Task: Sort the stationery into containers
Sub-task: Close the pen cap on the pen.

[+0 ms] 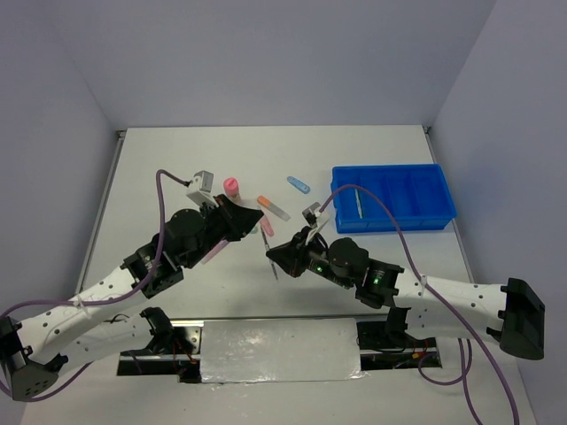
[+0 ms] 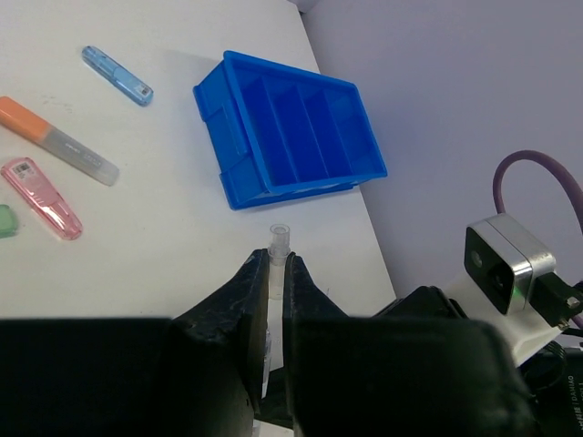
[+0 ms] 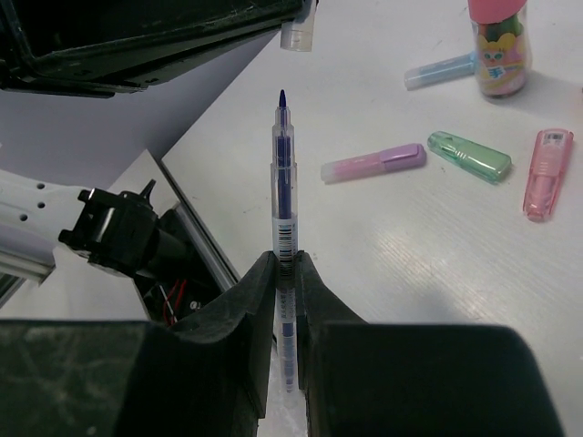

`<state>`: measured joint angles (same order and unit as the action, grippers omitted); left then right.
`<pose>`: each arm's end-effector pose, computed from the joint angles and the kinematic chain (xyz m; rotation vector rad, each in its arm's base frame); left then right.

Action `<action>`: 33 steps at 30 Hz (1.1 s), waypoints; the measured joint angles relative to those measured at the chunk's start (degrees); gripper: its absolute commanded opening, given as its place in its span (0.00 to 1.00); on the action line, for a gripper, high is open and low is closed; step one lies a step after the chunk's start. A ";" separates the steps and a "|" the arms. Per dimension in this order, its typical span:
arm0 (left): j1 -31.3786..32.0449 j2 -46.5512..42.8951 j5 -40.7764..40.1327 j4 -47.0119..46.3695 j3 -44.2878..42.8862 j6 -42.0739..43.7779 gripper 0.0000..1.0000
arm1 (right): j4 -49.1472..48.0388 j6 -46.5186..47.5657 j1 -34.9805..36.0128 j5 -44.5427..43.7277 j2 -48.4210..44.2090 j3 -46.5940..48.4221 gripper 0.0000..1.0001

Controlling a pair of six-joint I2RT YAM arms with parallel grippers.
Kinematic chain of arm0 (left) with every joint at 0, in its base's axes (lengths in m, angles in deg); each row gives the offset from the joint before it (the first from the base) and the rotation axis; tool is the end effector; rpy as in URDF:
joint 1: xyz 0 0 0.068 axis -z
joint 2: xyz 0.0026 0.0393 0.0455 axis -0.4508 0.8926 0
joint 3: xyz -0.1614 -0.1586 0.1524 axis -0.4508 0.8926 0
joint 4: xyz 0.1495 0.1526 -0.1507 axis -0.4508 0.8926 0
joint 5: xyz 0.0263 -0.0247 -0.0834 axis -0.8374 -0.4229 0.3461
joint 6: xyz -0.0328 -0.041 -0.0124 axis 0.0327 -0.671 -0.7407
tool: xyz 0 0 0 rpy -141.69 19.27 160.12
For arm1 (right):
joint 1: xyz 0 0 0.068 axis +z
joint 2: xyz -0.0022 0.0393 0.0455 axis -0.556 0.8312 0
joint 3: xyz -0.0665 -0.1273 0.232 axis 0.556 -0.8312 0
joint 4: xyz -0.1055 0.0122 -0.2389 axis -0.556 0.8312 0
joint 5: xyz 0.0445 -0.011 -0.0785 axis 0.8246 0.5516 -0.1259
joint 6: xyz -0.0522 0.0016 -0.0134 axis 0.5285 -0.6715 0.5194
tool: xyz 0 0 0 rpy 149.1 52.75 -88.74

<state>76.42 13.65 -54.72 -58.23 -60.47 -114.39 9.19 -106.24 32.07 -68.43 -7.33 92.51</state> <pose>0.1390 -0.1475 0.3470 -0.3060 1.7581 -1.1067 0.0969 0.2009 0.2762 -0.4345 1.7542 1.0768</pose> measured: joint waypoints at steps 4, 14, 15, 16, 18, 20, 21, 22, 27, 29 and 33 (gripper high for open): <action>0.00 0.00 0.59 -0.33 0.31 0.00 0.00 | 0.31 0.04 0.02 -0.61 0.00 0.09 0.00; 0.00 0.00 0.59 -0.50 0.68 0.00 0.00 | 0.87 0.28 0.02 -1.92 0.04 0.44 0.00; 0.00 0.00 0.61 -0.61 0.79 0.00 0.00 | 1.18 0.33 0.02 -2.01 0.09 0.55 0.00; 0.00 0.00 0.63 -0.79 0.94 0.00 0.00 | 1.36 0.42 0.02 -2.08 0.17 0.74 0.00; 0.00 0.00 0.70 -1.05 1.09 0.00 0.00 | 1.38 0.46 0.02 -2.25 0.44 1.09 0.00; 0.00 0.00 0.76 -1.36 1.20 0.02 0.00 | 1.36 0.46 0.02 -2.32 0.61 1.31 0.00; 0.00 0.02 0.81 -1.70 1.27 0.02 0.00 | 1.36 0.46 0.02 -2.36 0.66 1.36 0.00; 0.00 0.02 0.83 -1.86 1.27 0.02 0.00 | 1.36 0.46 0.02 -2.45 0.66 1.38 0.00; 0.00 0.02 0.98 -2.49 1.46 0.04 0.00 | 1.42 0.46 0.02 -3.15 0.70 1.49 0.00; 0.00 0.00 1.14 -2.67 1.55 0.07 0.00 | 1.42 0.46 0.02 -3.39 0.72 1.60 0.00; 0.00 -0.02 1.14 -2.71 1.55 0.13 0.00 | 1.44 0.50 0.02 -3.43 0.72 1.60 0.00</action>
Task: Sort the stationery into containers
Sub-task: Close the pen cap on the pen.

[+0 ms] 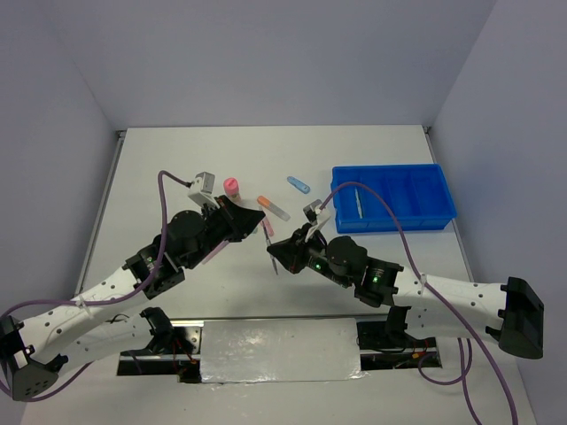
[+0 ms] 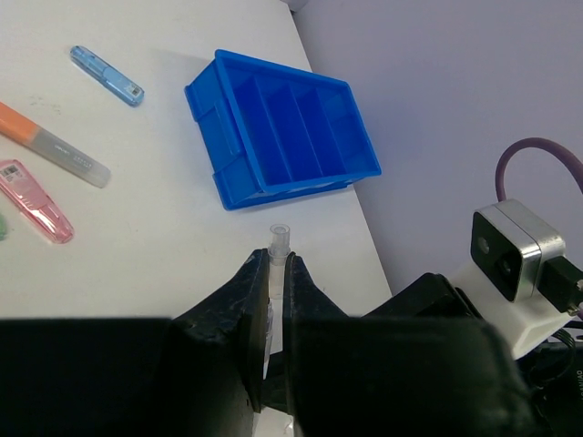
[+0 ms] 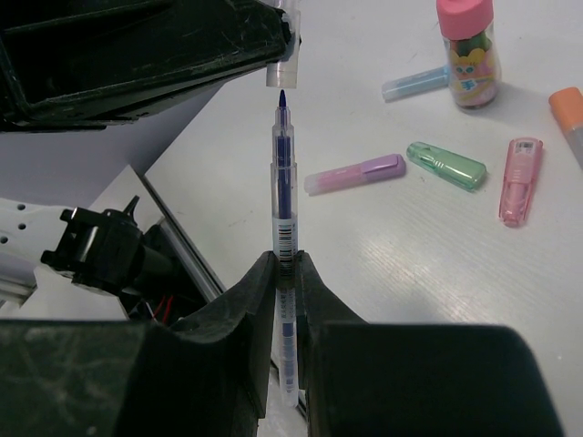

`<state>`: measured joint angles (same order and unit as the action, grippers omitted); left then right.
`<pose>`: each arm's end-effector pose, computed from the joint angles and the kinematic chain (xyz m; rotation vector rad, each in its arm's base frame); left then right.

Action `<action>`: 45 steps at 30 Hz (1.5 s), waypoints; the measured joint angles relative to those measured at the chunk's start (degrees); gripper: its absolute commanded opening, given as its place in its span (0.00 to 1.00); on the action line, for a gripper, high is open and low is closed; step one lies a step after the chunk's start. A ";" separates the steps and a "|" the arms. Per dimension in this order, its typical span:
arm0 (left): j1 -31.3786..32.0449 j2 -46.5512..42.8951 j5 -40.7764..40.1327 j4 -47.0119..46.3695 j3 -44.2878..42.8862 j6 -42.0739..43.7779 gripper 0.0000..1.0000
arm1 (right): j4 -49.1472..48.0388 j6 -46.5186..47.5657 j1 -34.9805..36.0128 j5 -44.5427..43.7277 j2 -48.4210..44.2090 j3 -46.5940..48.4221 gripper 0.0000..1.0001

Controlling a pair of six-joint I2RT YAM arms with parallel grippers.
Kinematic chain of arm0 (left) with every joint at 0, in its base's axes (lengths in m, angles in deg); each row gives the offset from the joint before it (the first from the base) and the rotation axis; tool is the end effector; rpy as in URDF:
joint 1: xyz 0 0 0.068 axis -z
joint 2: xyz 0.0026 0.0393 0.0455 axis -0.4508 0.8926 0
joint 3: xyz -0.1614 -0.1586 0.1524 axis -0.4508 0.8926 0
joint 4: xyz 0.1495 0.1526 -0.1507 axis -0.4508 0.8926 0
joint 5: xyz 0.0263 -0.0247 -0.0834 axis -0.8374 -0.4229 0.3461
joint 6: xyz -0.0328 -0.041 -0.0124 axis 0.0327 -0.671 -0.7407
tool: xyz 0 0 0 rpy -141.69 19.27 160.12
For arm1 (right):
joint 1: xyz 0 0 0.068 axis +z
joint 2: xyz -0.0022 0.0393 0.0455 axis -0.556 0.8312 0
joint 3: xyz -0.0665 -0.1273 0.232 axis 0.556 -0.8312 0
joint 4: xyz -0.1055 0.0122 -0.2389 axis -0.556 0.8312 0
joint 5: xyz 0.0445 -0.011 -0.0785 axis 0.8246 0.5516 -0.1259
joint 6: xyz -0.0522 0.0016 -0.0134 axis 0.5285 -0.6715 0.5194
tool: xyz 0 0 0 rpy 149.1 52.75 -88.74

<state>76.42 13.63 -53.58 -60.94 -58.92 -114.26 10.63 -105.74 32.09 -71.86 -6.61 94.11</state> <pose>0.1394 -0.1490 0.3425 -0.2900 1.7452 -1.1340 0.0998 0.2026 0.2809 -0.3962 1.7581 1.0180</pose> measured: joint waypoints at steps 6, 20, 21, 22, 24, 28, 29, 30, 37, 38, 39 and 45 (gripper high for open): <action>0.00 -0.02 -0.04 0.02 0.00 1.16 0.00 | 0.04 0.17 0.00 0.04 0.00 0.02 0.00; 0.00 -0.02 -0.04 0.02 0.00 1.49 0.00 | 1.16 0.37 0.00 -0.92 0.00 0.96 0.00; 0.00 -0.02 -0.04 0.02 0.00 1.49 0.00 | 1.20 0.39 0.00 -0.94 0.02 1.09 0.00; 0.00 -0.02 -0.04 0.02 0.00 1.60 0.00 | 1.36 0.39 0.00 -0.94 0.02 1.18 0.00; 0.00 -0.02 -0.02 0.02 0.00 1.81 0.00 | 1.57 0.46 0.00 -0.94 0.15 1.49 0.00; 0.00 -0.02 0.04 -0.09 0.00 2.75 0.00 | 1.95 0.70 0.00 -1.03 0.57 2.16 0.00; 0.00 -0.02 0.15 -0.17 0.02 2.82 0.00 | 2.01 0.76 0.00 -1.14 0.70 2.36 0.00; 0.00 -0.02 0.33 -0.31 0.04 2.89 0.00 | 2.27 0.81 0.00 -1.27 0.85 2.60 0.00; -0.02 -0.02 2.05 -2.51 1.88 4.20 0.00 | 4.85 1.53 -0.17 -3.04 2.80 5.68 0.00; -0.02 -0.02 2.05 -2.71 1.90 4.37 0.00 | 5.27 1.66 -0.33 -3.17 3.06 6.08 0.00; -0.04 -0.02 2.05 -2.89 1.90 4.48 0.00 | 5.57 1.79 -0.52 -3.28 3.21 6.40 0.00; -0.24 -0.02 2.58 -4.61 1.90 5.99 0.06 | 7.41 3.85 -0.98 -3.34 3.56 8.59 0.00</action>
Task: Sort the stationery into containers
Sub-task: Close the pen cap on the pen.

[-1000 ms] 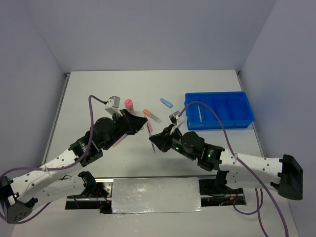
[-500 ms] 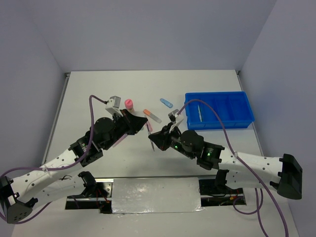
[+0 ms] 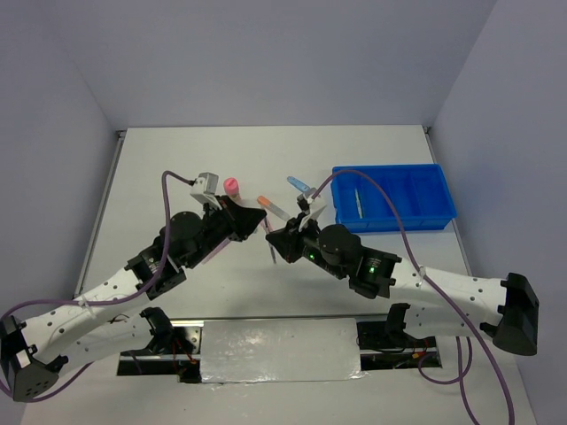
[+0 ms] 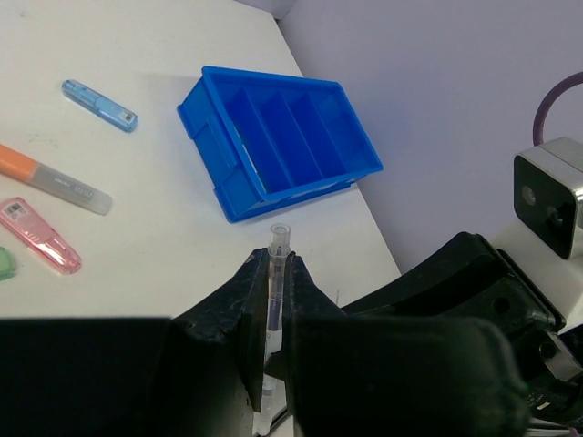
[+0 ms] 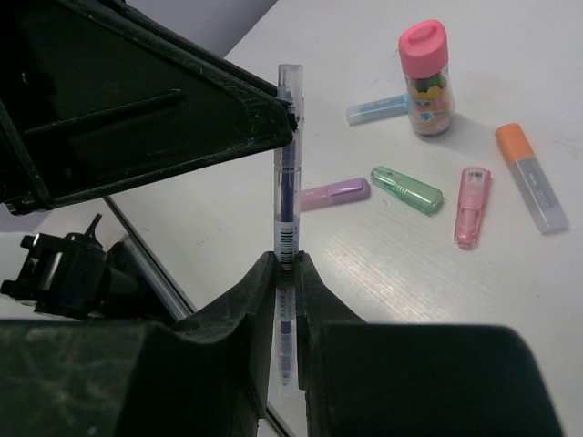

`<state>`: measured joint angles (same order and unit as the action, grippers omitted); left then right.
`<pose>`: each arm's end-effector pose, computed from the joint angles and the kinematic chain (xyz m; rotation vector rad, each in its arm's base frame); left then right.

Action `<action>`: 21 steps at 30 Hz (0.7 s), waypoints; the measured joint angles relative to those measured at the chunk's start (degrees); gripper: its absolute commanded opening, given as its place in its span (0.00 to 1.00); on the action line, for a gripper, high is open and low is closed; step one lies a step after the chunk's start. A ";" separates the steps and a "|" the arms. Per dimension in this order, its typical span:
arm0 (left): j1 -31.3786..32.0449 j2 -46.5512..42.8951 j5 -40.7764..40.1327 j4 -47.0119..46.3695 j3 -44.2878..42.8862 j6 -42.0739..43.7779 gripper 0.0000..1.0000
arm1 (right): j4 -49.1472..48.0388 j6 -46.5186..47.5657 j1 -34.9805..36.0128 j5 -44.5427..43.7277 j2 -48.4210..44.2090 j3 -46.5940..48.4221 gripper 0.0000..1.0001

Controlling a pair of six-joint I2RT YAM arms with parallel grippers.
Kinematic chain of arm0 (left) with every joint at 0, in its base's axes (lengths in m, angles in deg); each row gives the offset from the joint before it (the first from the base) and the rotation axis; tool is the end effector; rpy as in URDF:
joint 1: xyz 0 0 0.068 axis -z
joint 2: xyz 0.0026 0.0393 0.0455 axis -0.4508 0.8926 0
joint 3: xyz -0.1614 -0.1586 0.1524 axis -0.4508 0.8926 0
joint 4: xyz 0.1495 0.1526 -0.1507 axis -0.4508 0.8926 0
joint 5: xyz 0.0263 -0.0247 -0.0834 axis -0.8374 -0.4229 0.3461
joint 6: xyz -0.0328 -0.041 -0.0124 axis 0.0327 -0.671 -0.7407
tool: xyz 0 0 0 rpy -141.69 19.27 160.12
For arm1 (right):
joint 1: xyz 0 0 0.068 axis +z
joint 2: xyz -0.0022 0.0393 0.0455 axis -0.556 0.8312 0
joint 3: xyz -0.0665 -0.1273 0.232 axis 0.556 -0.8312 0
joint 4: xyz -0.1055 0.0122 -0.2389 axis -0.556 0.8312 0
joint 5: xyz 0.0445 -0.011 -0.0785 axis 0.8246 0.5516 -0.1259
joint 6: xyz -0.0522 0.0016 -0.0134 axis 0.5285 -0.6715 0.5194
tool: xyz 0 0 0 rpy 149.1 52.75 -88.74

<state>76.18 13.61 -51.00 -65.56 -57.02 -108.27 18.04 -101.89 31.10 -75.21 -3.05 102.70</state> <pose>0.1400 -0.1507 0.3394 -0.1688 1.7049 -1.1193 0.1114 0.2132 0.3076 -0.4067 1.7692 0.8859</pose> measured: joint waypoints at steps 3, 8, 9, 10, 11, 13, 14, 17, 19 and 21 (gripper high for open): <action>-0.22 0.00 1.01 -1.38 0.13 1.36 0.33 | -0.09 2.29 -0.17 0.28 0.04 0.31 0.00; -0.13 0.00 4.48 -1.49 0.96 2.27 0.26 | -2.29 4.76 -0.42 1.66 0.20 0.39 0.00; -0.11 0.00 4.66 -1.18 0.96 2.56 0.24 | -2.58 4.92 -0.42 1.79 0.20 0.39 0.00; -0.15 -0.07 4.66 -1.03 0.96 3.08 0.21 | -2.64 4.92 -0.42 1.79 0.20 0.39 0.00; -0.17 -0.11 4.68 -0.90 0.96 3.37 0.12 | -2.64 4.92 -0.42 1.79 0.20 0.39 0.00; -0.17 -0.22 4.96 -0.83 0.96 4.13 0.03 | -2.60 4.92 -0.42 1.79 0.20 0.39 0.00; -0.20 -0.28 5.07 -0.83 0.96 4.28 0.00 | -2.62 4.92 -0.42 1.86 0.20 0.39 0.00; -0.20 -0.59 5.68 -0.68 0.96 5.38 0.00 | -2.64 5.18 -0.42 2.64 0.17 0.39 0.13; -0.22 -1.16 6.73 -0.66 0.96 6.88 0.00 | -2.82 5.44 -0.55 3.78 0.04 0.39 0.39; -0.20 -1.97 9.88 -1.33 0.98 8.61 0.00 | -3.43 6.32 -1.18 7.08 -0.28 0.37 0.40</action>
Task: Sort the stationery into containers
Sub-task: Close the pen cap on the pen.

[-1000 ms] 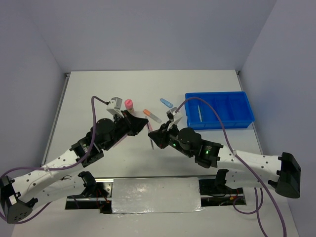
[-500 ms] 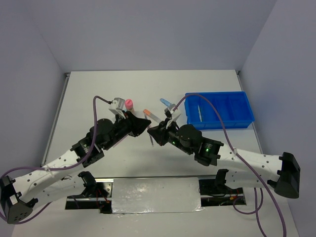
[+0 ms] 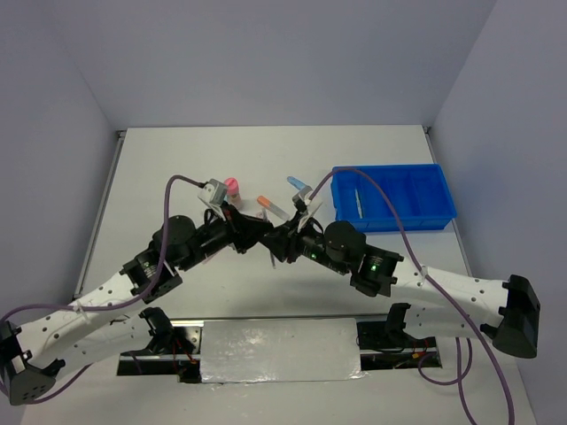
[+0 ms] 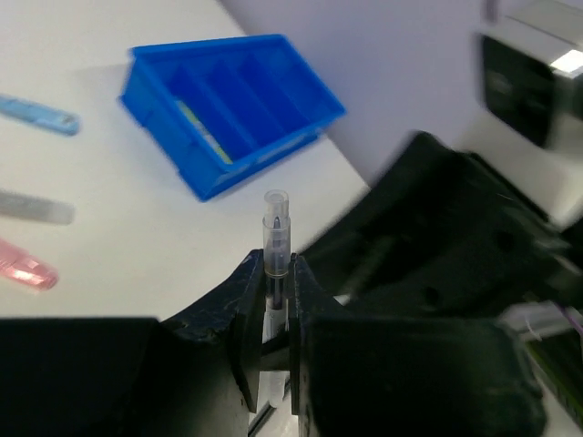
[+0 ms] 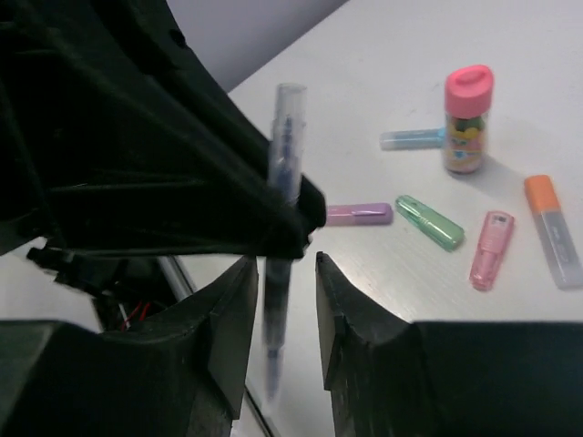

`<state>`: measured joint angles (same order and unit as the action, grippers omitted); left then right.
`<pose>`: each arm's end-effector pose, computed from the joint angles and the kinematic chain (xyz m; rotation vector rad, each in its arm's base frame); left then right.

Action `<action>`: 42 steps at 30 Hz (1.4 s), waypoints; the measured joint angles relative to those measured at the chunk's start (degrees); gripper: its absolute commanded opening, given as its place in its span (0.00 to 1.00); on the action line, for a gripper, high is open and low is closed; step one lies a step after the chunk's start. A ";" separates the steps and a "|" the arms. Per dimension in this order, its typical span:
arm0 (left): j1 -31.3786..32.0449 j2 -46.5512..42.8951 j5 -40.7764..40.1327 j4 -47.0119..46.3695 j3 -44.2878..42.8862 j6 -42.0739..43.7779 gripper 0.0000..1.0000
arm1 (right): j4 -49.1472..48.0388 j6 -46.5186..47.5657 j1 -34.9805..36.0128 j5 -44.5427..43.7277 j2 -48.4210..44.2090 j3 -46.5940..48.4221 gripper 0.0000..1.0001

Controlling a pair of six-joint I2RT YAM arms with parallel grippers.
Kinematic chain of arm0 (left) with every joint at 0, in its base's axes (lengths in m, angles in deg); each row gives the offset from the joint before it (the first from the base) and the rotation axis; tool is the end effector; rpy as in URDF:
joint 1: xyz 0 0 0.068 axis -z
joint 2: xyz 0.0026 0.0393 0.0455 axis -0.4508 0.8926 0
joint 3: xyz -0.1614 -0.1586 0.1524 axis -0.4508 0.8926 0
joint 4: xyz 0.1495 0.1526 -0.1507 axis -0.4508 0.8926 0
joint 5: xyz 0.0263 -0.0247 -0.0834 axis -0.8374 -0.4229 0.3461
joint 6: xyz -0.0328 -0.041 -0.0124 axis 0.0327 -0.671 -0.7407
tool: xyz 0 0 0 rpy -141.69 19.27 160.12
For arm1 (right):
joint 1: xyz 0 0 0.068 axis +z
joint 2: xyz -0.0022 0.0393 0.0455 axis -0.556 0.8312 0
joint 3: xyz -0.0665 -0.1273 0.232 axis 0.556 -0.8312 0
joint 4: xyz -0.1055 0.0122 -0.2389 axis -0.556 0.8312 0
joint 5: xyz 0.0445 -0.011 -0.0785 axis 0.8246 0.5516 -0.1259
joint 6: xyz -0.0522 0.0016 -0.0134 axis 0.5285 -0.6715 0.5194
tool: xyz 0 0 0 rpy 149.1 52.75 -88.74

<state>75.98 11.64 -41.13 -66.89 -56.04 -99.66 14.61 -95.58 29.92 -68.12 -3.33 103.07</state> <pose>0.1317 -0.1493 0.3420 0.0969 1.6733 -1.1552 0.1123 0.2137 0.3173 -0.5480 1.6650 0.9322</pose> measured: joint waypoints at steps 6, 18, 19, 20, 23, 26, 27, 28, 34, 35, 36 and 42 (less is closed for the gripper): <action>-0.02 -1.75 11.93 -3.85 0.02 6.73 0.00 | -1.75 0.79 -1.14 8.66 -2.36 -0.94 0.13; 0.15 -1.46 15.02 -3.21 -1.86 10.75 0.66 | -0.46 1.57 -1.81 11.78 -5.09 -2.49 0.00; 0.24 -1.38 14.58 -2.73 -2.29 10.75 0.63 | -0.50 1.57 -1.88 11.63 -5.09 -2.67 0.00; 0.24 -1.31 14.32 -2.23 -2.71 10.71 0.62 | -0.50 1.57 -1.95 11.56 -5.09 -2.78 0.00; 0.35 -1.29 12.46 -1.16 -3.89 10.71 0.50 | -0.48 1.57 -2.10 11.56 -5.07 -2.80 0.00; 0.35 -1.27 10.88 0.20 -5.49 10.84 0.47 | -0.50 1.57 -2.10 11.61 -5.07 -2.82 0.00; 0.35 -1.20 10.49 0.50 -6.08 10.86 0.47 | -0.50 1.57 -2.10 11.63 -5.07 -2.82 0.00; 0.35 -1.09 10.05 0.76 -6.62 10.86 0.47 | -0.50 1.60 -2.10 11.65 -5.07 -2.82 0.00; 0.35 0.33 9.03 1.20 -7.50 10.80 0.42 | -0.46 1.60 -2.10 11.91 -5.03 -2.82 0.00; 0.35 0.52 9.01 1.18 -7.50 10.78 0.42 | -0.46 1.60 -2.10 11.96 -4.96 -2.82 0.00; 0.35 0.68 9.01 1.18 -7.50 10.78 0.41 | -0.46 1.60 -2.10 12.04 -4.81 -2.80 0.00; 0.33 1.09 8.94 0.96 -7.26 10.47 0.20 | -0.35 1.62 -2.10 12.09 -4.22 -2.78 0.00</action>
<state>76.31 12.73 -32.19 -65.93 -63.29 -89.19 14.26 -93.96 27.83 -56.04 -7.55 100.30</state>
